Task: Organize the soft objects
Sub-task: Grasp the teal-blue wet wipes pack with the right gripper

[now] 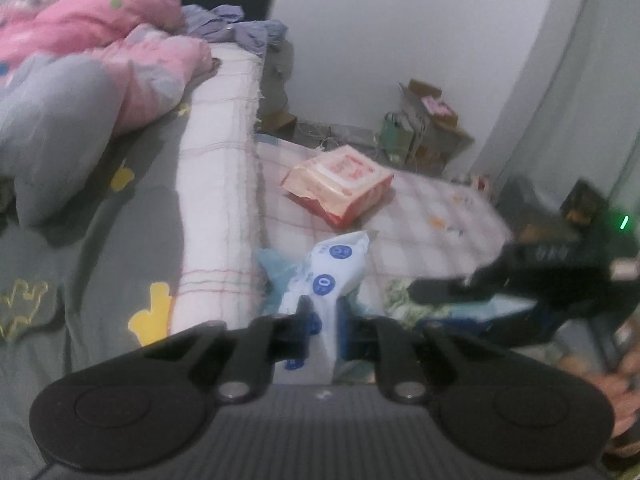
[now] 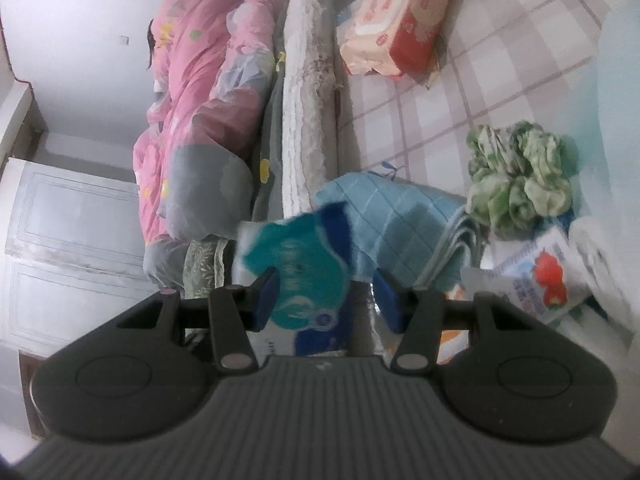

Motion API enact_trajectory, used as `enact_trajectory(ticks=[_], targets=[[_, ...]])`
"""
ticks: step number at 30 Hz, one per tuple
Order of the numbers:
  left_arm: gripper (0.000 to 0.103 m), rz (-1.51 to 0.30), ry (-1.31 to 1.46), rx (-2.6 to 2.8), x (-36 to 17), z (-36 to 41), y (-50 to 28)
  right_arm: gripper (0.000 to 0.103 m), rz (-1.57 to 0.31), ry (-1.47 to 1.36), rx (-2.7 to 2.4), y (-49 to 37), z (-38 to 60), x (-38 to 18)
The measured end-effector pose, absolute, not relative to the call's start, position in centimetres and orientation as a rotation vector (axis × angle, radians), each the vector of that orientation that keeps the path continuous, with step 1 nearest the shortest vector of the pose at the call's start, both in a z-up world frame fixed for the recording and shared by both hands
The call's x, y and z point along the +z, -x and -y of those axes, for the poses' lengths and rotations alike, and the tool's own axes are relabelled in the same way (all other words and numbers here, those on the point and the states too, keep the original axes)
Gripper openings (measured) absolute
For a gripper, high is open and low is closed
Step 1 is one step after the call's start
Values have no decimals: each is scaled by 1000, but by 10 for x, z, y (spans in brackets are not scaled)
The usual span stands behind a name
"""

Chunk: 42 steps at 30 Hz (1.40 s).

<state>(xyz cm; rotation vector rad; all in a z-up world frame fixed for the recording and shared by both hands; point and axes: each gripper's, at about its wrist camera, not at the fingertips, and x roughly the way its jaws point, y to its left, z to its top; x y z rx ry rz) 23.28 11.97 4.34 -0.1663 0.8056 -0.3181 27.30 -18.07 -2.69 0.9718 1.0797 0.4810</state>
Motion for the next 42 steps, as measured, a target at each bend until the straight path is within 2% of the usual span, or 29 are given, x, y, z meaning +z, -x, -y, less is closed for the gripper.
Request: enact_trajectory(ticks=[5, 10, 12, 16, 20, 24, 30, 36, 42], targets=[[11, -813, 366, -379, 52, -145, -230, 58, -1090, -1105, 515, -276, 174, -44], [10, -776, 505, -457, 67, -153, -220, 73, -1024, -1226, 601, -273, 171, -44], [8, -754, 530, -487, 74, -150, -216, 75, -997, -1267, 633, -269, 171, -43], [7, -738, 513, -502, 80, -137, -211, 76, -979, -1299, 652, -263, 177, -42], [0, -777, 517, -499, 71, -125, -211, 77, -982, -1295, 624, -254, 187, -42], [0, -777, 505, -550, 70, -106, -206, 77, -961, -1277, 590, -241, 206, -36], [3, -708, 339, -511, 81, -80, -192, 77, -943, -1211, 544, -223, 227, -25], [22, -765, 153, -374, 56, -75, -182, 77, -995, -1048, 499, -214, 223, -18], [52, -828, 155, -335, 23, -87, -178, 75, -1072, -981, 485, -220, 201, -26]])
